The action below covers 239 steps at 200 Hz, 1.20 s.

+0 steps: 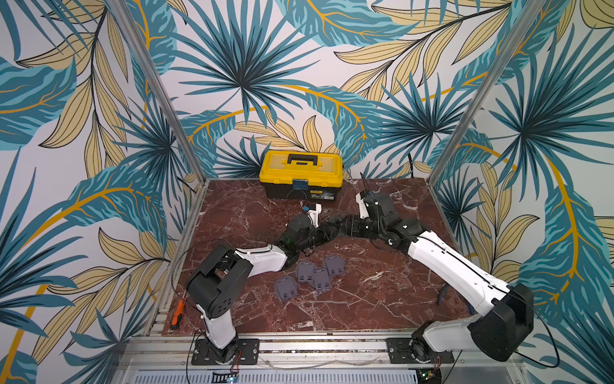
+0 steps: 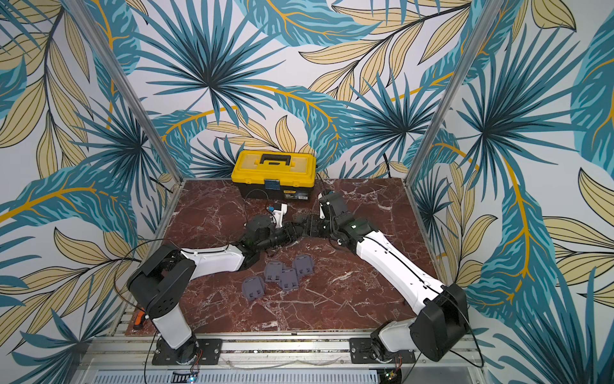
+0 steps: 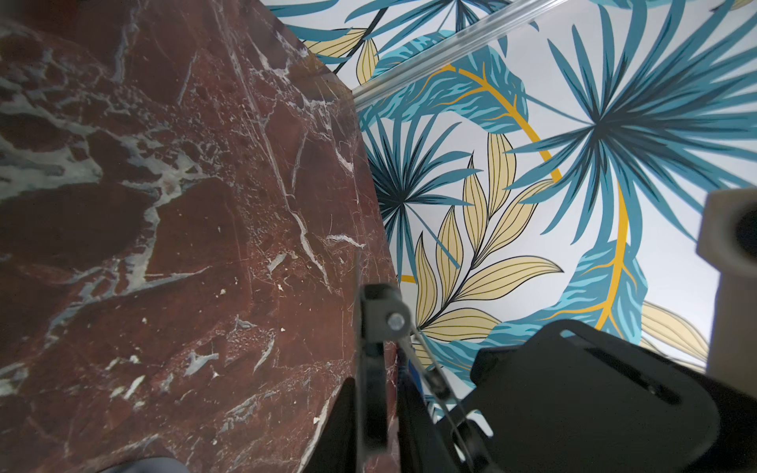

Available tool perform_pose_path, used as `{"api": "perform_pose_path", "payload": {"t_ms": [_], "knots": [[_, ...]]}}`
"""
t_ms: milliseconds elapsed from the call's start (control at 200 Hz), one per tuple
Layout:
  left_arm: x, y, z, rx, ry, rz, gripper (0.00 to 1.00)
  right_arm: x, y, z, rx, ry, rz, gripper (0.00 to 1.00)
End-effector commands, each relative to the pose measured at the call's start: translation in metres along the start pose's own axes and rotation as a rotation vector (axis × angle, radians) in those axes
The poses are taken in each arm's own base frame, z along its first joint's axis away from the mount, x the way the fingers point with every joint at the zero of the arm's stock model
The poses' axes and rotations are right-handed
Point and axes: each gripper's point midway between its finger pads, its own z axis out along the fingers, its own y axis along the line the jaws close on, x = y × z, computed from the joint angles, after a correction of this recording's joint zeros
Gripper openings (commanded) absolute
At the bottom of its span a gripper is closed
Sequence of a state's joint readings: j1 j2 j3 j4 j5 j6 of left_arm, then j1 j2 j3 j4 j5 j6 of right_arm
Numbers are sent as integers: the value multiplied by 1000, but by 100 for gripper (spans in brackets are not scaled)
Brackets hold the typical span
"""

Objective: Open the phone stand
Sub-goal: Open the phone stand, then place the phone stand at the center of the board.

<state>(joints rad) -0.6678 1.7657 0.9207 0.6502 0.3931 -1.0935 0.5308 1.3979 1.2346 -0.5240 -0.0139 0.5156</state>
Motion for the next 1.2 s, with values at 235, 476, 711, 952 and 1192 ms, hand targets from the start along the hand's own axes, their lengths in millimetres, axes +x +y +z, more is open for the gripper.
{"api": "perform_pose_path", "payload": {"t_ms": [235, 476, 711, 952, 1192], "knots": [[10, -3, -14, 35, 30, 36, 46, -12, 1, 11, 40, -12, -18, 43], [19, 11, -29, -24, 38, 47, 52, -15, -4, 18, 79, -4, -31, 41], [12, 10, -52, -131, 10, 148, 59, -19, -12, 12, 132, -2, -50, 40], [-3, 14, -78, -251, -46, 223, 62, -19, -20, 11, 190, 18, -76, 40], [-15, 18, -103, -353, -112, 283, 63, -26, -29, 15, 261, 25, -102, 40]]}}
